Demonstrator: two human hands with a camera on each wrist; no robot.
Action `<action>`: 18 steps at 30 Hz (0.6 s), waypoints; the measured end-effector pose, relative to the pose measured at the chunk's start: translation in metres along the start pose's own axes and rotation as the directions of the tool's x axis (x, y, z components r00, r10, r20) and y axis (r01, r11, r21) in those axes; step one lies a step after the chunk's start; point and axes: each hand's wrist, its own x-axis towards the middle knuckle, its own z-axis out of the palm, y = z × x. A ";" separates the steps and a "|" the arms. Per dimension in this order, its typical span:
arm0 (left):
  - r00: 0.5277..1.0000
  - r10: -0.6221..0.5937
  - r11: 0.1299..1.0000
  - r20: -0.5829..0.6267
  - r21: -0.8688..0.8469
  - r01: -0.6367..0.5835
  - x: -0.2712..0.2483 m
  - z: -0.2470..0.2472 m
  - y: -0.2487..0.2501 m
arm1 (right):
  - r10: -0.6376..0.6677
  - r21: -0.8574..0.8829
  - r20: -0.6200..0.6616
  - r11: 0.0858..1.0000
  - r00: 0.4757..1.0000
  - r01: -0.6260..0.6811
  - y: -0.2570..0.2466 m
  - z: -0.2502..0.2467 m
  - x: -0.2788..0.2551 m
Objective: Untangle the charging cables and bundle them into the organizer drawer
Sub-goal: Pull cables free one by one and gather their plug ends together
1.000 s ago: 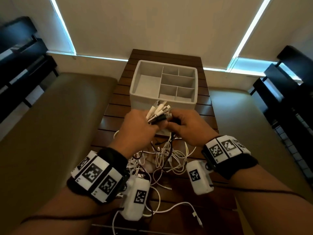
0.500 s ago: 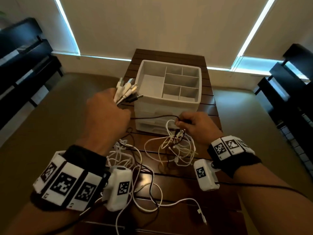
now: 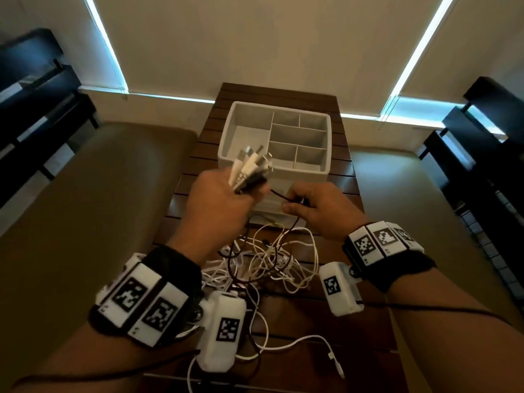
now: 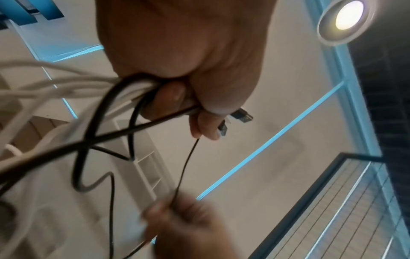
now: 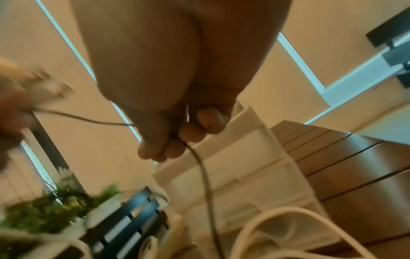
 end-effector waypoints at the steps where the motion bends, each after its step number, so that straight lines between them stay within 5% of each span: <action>1: 0.999 0.029 1.000 -0.032 -0.009 -0.030 -0.002 -0.007 0.007 | 0.041 -0.010 0.065 0.999 0.997 -0.041 0.006 0.003 -0.001; 4: 0.985 0.106 0.994 -0.139 0.007 -0.106 -0.005 -0.029 0.023 | 0.169 0.046 0.115 0.983 0.979 -0.175 0.028 0.014 -0.004; 6: 0.982 0.085 0.996 -0.169 0.054 -0.077 -0.003 -0.042 0.022 | 0.223 0.149 -0.027 0.965 0.974 -0.217 0.037 0.016 -0.003; 9: 0.992 0.011 0.956 -0.125 0.292 0.026 0.001 -0.054 0.012 | 0.160 0.214 -0.281 0.972 0.946 -0.100 0.026 0.007 -0.002; 13: 0.996 0.027 0.952 -0.084 0.307 0.000 -0.002 -0.048 0.010 | 0.050 0.043 0.029 0.998 0.998 -0.052 0.004 0.004 -0.005; 16: 0.999 -0.006 0.992 0.034 0.123 0.002 -0.002 -0.023 0.007 | 0.050 0.127 -0.020 0.991 0.999 -0.047 -0.003 0.003 -0.006; 18: 0.988 -0.056 0.988 0.146 0.149 0.034 -0.002 -0.004 -0.003 | -0.021 0.127 -0.021 0.992 1.000 0.023 -0.008 0.008 -0.004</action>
